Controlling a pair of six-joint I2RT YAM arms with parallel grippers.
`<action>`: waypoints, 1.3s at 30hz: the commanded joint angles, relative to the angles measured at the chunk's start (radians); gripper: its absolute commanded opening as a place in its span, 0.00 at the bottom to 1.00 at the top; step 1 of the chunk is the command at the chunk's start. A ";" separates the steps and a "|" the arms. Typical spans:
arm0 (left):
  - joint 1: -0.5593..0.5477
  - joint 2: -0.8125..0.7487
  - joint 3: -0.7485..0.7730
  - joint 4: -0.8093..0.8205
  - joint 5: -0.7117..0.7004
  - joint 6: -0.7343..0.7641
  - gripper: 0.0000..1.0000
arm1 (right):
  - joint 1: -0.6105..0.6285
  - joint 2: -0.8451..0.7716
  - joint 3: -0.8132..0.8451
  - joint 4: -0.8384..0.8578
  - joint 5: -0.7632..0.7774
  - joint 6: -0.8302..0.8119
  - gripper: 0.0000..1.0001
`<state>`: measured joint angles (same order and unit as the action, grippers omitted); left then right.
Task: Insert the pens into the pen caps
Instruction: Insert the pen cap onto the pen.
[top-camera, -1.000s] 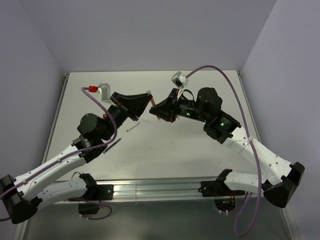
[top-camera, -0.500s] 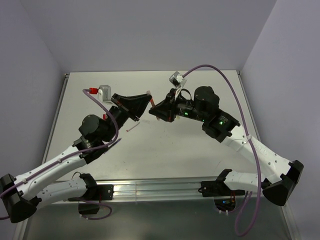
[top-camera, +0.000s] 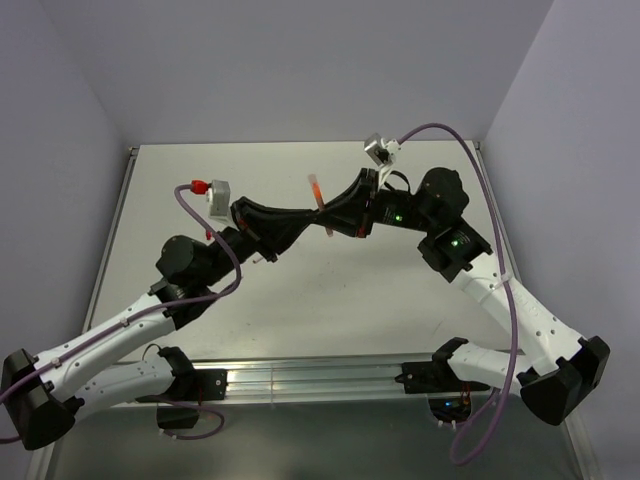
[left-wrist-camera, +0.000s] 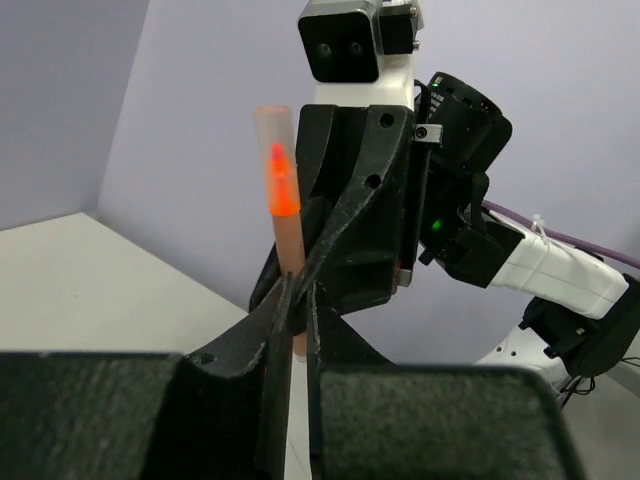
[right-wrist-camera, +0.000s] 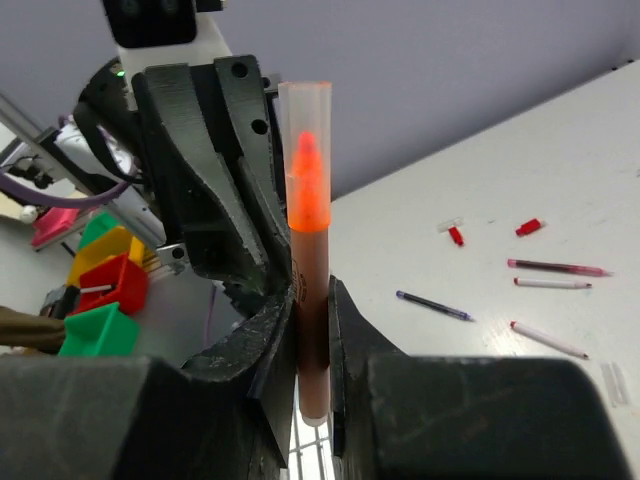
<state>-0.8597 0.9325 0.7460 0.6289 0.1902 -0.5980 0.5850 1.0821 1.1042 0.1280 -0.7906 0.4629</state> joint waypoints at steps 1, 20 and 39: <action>-0.032 0.029 -0.043 -0.141 0.319 -0.042 0.00 | -0.043 -0.021 0.043 0.346 0.061 0.068 0.00; 0.128 -0.121 0.113 -0.301 0.094 0.030 0.57 | -0.001 -0.037 0.003 0.139 0.054 -0.023 0.00; 0.194 0.084 0.381 -0.248 0.276 0.047 0.64 | 0.099 0.029 0.034 0.102 0.013 -0.043 0.00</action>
<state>-0.6704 0.9970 1.0809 0.3500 0.4076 -0.5613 0.6750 1.1164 1.1049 0.2058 -0.7578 0.4370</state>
